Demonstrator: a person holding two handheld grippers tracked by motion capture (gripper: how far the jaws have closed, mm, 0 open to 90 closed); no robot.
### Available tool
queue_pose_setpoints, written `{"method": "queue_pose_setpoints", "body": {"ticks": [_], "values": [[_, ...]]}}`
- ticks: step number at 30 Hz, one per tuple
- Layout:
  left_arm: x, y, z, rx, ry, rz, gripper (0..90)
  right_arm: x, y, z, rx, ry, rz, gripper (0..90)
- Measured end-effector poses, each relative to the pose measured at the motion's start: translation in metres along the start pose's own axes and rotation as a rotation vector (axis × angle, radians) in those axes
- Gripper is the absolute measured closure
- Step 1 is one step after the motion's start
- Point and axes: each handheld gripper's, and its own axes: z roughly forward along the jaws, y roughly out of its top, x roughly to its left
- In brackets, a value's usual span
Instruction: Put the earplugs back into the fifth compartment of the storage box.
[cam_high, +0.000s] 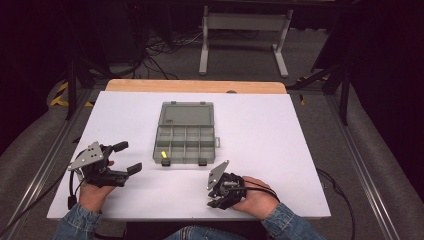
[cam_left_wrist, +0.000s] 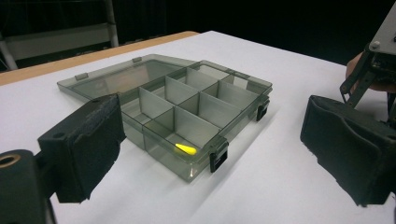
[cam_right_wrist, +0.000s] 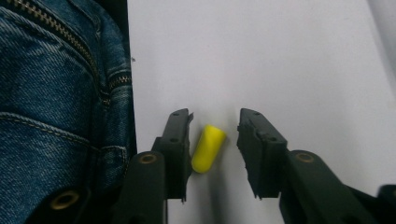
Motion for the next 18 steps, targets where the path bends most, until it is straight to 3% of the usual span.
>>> {"method": "queue_pose_setpoints", "body": {"ticks": [6, 18], "values": [[-0.0001, 0.0001, 0.0, 0.003, 0.0, 0.002, 6.8, 0.0001, -0.0008, -0.0006, 0.005, 0.007, 0.006, 79.2], [-0.0001, 0.0001, -0.0001, 0.004, 0.001, 0.003, 6.8, -0.0019, -0.0005, -0.0031, -0.011, 0.02, 0.015, 80.7]]}}
